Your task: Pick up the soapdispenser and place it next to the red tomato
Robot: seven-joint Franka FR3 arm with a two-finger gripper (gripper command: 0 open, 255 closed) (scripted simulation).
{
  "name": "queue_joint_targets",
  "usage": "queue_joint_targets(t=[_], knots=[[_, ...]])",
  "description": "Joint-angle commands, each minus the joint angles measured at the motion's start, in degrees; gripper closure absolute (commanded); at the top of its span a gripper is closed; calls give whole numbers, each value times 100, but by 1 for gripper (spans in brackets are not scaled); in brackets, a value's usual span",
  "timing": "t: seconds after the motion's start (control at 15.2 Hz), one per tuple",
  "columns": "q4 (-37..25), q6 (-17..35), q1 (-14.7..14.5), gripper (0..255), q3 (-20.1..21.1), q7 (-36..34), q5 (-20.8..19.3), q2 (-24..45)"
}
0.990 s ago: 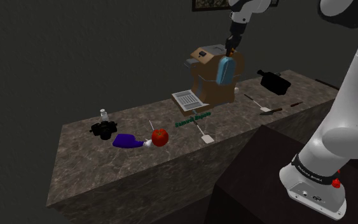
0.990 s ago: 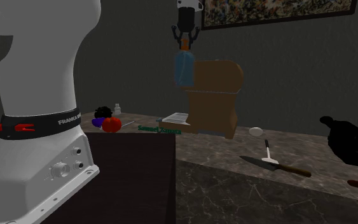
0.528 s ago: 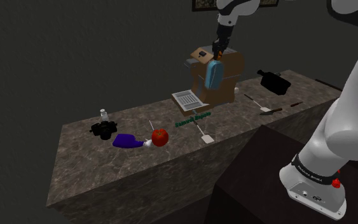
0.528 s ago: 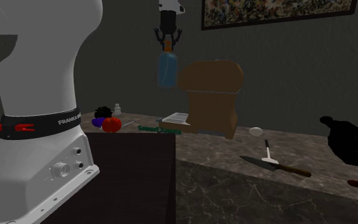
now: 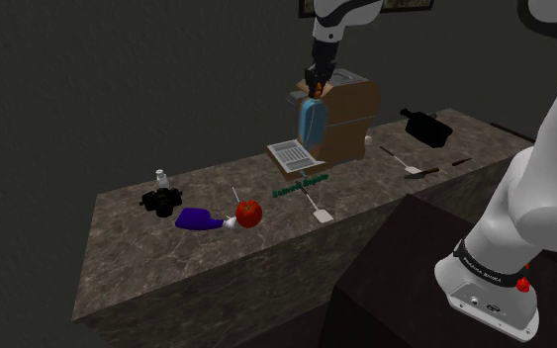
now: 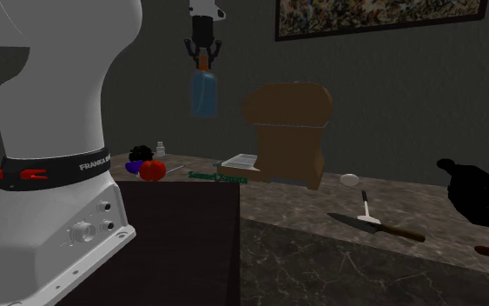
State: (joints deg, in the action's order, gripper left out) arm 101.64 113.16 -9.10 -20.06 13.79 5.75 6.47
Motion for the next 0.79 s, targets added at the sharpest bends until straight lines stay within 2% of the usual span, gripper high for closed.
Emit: queue_joint_targets(t=[0.0,0.66,0.73], knots=[[-51,23,-144,255,112,-272,-18,58],[-840,-130,-800,255,595,-1469,-63,646],[-773,-55,-802,255,596,-1465,-59,654]])
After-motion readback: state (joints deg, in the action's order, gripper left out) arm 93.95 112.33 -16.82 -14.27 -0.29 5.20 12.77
